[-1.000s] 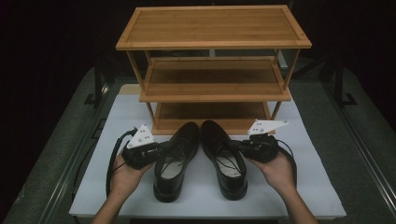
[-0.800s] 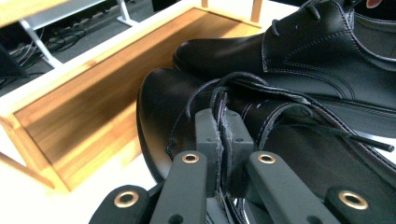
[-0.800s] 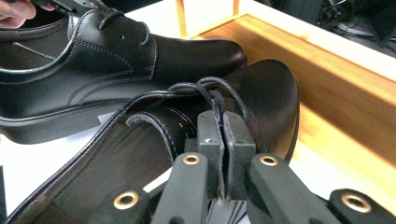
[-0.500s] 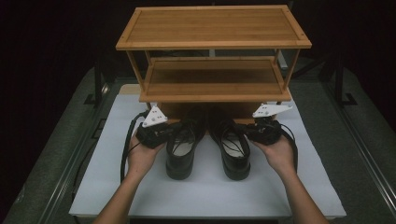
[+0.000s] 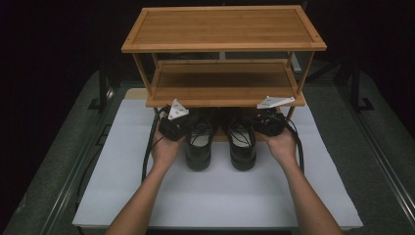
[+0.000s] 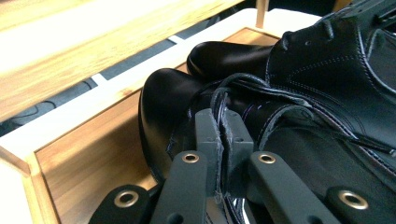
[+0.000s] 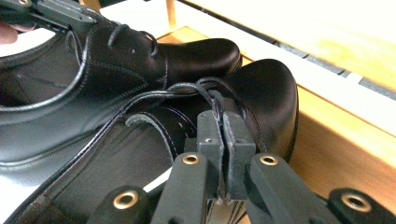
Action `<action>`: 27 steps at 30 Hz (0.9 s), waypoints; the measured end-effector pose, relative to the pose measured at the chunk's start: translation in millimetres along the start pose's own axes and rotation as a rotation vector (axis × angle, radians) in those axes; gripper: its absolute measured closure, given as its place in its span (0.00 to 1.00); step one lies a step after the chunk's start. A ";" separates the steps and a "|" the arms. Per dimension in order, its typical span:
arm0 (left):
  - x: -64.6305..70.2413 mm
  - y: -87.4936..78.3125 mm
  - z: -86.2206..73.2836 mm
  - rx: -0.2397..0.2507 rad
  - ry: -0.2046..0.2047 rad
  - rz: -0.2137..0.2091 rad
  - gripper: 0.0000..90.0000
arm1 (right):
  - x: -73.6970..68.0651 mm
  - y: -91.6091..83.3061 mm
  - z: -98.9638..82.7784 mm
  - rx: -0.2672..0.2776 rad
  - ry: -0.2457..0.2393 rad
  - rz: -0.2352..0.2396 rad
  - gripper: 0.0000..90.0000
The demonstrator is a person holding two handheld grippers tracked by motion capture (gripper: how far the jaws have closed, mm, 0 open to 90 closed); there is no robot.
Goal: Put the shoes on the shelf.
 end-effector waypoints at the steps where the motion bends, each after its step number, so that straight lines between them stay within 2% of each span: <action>1: -0.3 2.4 0.3 -0.002 0.010 0.007 0.97 | 0.8 2.0 0.0 0.003 0.003 -0.005 0.97; 5: -1.6 14.2 0.2 0.009 0.019 0.049 0.97 | 3.9 9.1 -0.5 0.008 0.007 -0.033 0.97; 11: -2.1 25.7 0.5 0.017 0.015 0.062 0.97 | 6.4 18.5 -0.8 0.008 0.015 -0.055 0.97; 19: -3.1 31.3 -4.6 0.011 -0.001 0.043 0.97 | 4.8 26.8 -3.0 0.004 0.015 -0.074 0.97; 22: -2.9 30.3 -7.7 0.002 0.012 0.017 0.97 | 1.9 30.2 -6.7 -0.006 0.016 -0.069 0.97; 27: 0.9 29.2 -9.8 0.005 0.034 0.013 0.96 | -1.2 28.4 -12.3 0.013 0.019 -0.075 0.96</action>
Point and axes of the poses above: each handheld gripper's, and its own axes: y roughly forward along the jaws, z roughly out of its top, x roughly to its right, the point moved 2 cm from there along y, roughly forward along the jaws, and after that the axes turned 7 degrees about -z, right-handed, at the moved point
